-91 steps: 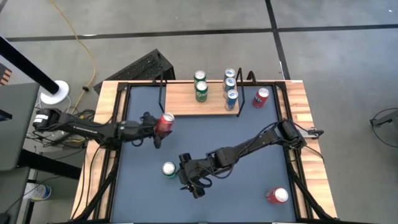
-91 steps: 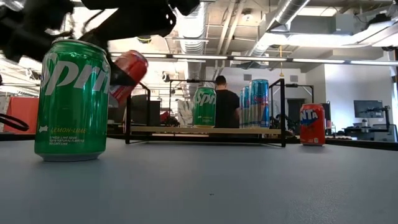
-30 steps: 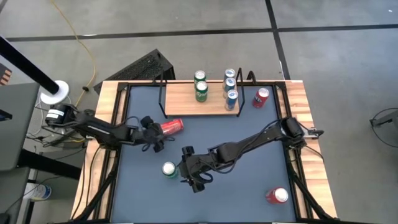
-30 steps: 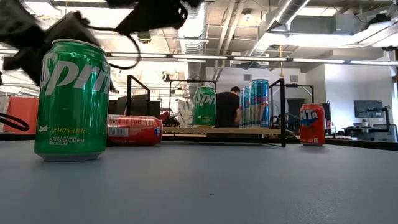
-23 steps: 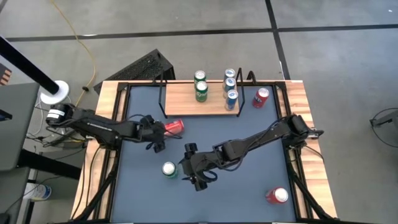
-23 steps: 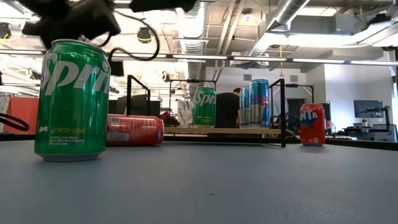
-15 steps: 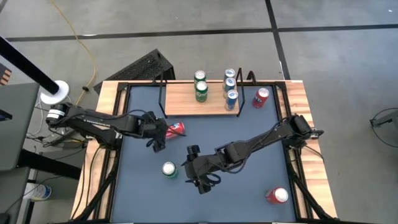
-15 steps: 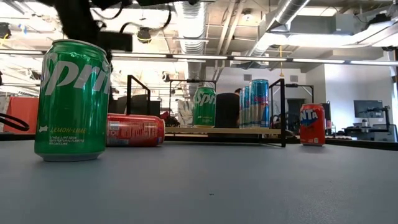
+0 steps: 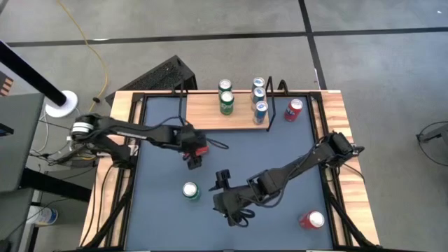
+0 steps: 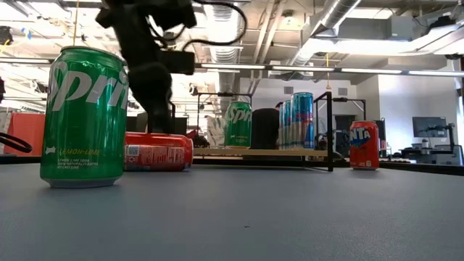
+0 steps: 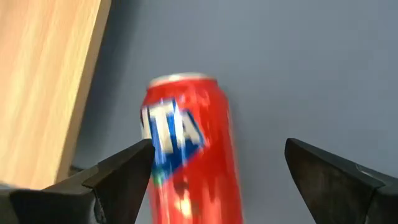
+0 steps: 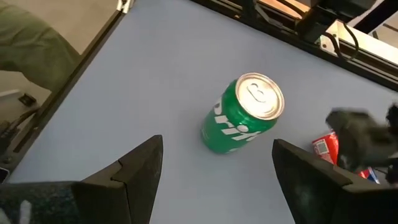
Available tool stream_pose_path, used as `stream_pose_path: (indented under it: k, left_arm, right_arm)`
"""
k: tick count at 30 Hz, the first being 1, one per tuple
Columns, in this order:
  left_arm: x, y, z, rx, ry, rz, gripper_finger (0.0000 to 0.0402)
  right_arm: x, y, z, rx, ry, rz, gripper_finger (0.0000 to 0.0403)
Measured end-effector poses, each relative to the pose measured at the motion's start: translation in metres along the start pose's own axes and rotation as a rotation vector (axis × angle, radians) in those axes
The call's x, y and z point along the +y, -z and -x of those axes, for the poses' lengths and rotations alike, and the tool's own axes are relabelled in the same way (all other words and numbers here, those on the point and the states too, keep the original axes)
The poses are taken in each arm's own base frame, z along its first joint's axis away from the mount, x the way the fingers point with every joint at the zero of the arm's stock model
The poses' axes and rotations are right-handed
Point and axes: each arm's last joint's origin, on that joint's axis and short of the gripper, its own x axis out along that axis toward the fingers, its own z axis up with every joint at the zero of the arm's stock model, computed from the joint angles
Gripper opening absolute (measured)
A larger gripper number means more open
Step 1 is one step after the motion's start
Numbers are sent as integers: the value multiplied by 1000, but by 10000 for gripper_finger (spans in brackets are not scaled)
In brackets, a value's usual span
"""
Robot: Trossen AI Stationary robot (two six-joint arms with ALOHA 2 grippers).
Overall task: Place canned beverage on shelf
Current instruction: Adjust the left red soda can
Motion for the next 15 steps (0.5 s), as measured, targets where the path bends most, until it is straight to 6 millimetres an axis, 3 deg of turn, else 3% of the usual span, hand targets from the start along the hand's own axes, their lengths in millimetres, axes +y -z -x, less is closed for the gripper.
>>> stream_pose_path:
  k: [7,15]
  left_arm:
    - [-4,-22,-33,68,-56,-63,352]
    - [3,-24,-68,224,-84,-98,352]
  right_arm:
    - [2,1,1,6,41,-10,291]
    - [7,2,3,26,33,-2,291]
